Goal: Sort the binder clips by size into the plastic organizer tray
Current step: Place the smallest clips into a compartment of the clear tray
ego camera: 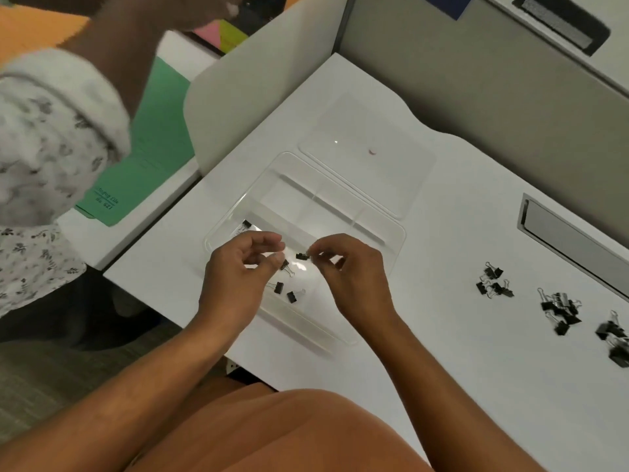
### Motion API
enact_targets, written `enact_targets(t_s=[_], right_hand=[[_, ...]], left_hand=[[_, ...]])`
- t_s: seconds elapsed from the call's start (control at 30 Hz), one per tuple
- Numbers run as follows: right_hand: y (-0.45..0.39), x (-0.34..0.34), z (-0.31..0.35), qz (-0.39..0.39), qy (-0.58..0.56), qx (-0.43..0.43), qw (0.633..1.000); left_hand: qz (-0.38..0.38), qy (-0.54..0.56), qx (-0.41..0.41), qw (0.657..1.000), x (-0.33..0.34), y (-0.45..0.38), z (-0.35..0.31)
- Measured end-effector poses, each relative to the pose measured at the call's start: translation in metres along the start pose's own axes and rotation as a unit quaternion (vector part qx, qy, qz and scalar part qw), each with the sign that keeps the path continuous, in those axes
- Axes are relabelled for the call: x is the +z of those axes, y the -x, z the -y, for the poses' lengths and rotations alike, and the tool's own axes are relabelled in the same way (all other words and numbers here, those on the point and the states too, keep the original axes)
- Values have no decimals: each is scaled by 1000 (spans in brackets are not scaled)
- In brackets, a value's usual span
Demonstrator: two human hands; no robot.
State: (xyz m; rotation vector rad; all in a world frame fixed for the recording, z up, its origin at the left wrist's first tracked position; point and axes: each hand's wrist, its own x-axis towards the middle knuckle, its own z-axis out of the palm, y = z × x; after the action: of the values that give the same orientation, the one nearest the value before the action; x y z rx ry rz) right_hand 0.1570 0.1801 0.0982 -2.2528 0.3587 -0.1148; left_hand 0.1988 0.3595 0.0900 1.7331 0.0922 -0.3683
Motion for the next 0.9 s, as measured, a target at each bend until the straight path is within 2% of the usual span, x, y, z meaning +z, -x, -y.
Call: enact_targets(t_s=[0.13, 0.27, 0.43, 0.53, 0.67, 0.77, 0.9], right_hand=[[16, 2, -15, -32, 55, -59, 996], [44, -11, -25, -79, 24, -33, 996], [80, -33, -43, -135, 13, 16, 991], [98, -48, -55, -177, 19, 26, 984], [119, -78, -79, -235, 11, 53, 971], [135, -102, -105, -270, 3, 69, 960], [159, -134, -147, -284, -15, 98, 954]], left_hand=[[-8, -50, 18, 999, -1, 3, 6], [6, -53, 57, 997, 7, 17, 7], [81, -99, 140, 982, 44, 37, 1], [141, -135, 213, 957, 79, 46, -4], [232, -187, 298, 907, 136, 57, -12], [280, -217, 328, 876, 180, 71, -15], [311, -242, 334, 856, 239, 86, -3]])
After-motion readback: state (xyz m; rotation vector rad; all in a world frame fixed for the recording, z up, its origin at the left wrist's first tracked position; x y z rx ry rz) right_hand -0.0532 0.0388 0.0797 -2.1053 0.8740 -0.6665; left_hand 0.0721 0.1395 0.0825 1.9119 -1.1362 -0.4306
